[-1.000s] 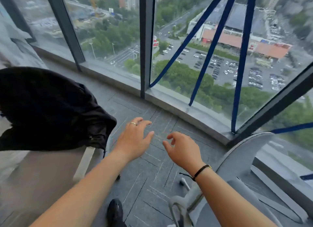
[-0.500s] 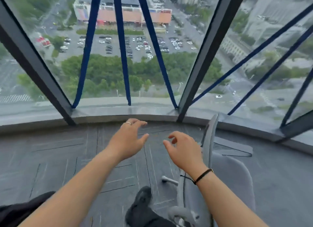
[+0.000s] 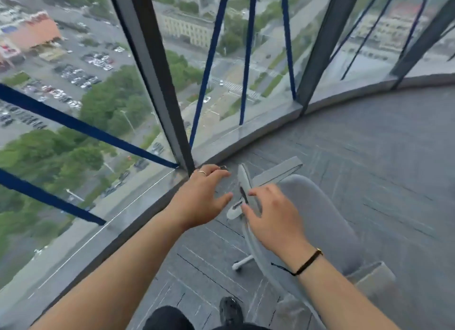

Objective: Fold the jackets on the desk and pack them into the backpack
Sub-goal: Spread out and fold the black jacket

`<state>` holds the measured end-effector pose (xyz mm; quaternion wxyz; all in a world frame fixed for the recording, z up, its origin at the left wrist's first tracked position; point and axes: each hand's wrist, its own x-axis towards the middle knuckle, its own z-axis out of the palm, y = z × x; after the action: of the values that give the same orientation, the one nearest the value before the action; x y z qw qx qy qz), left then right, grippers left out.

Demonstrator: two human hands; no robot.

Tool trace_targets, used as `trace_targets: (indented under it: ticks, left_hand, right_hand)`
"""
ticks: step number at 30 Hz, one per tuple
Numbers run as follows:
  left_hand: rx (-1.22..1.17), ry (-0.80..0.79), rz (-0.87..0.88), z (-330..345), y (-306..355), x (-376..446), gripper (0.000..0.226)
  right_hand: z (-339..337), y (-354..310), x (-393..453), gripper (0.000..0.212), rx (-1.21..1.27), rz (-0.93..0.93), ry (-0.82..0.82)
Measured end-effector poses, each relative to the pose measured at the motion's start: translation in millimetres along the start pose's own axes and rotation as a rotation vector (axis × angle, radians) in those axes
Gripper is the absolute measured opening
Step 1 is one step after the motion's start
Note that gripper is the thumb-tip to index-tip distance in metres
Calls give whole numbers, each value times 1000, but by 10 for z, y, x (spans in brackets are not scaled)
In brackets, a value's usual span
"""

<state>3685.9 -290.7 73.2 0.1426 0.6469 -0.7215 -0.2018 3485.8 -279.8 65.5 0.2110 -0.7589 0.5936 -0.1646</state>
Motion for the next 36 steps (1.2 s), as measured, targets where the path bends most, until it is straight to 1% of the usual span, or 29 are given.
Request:
trace_targets:
  ticks: [3, 6, 9, 11, 13, 16, 18, 20, 21, 23, 25, 27, 31, 33, 36]
  left_hand:
    - [38, -155, 273, 123, 13, 349, 65]
    - [148, -237, 517, 272, 28, 633, 71]
    - [275, -278, 744, 388, 15, 783, 57]
    - [266, -292, 819, 433, -37, 838, 52]
    - [239, -318, 851, 469, -76, 900, 53]
    - [234, -393, 873, 530, -90, 941, 63]
    - [265, -419, 892, 560, -43, 937, 66]
    - [324, -436, 919, 610, 34, 934, 67]
    - [345, -429, 934, 633, 79, 928, 68]
    - [354, -365, 944, 688, 147, 911, 71]
    - [335, -288, 922, 747, 200, 876, 76]
    - [321, -246, 887, 783, 257, 830, 80]
    - [342, -228, 880, 811, 403, 820, 84]
    - [338, -231, 882, 837, 441, 879, 85]
    - [312, -196, 894, 913, 542, 1005, 82]
  right_hand:
    - [53, 85, -111, 42, 21, 215, 73]
    - [167, 70, -295, 45, -16, 439, 133]
    - [322, -11, -546, 37, -15, 681, 200]
    - [436, -114, -755, 35, 8, 817, 239]
    - [529, -196, -925, 40, -65, 887, 232]
    - [570, -238, -1095, 50, -198, 954, 183]
    - [551, -211, -1167, 58, -232, 990, 133]
    - [510, -149, -1227, 67, -232, 1025, 116]
    - [490, -108, -1261, 71, -240, 1036, 126]
    - [465, -26, -1321, 73, -266, 1036, 154]
    - [461, 53, -1377, 70, -282, 1026, 190]
    - [471, 130, -1420, 71, -305, 1005, 231]
    - [432, 336, -1459, 78, -338, 932, 289]
    - [376, 474, -1448, 76, -334, 898, 303]
    - [293, 717, -1415, 75, -371, 866, 320]
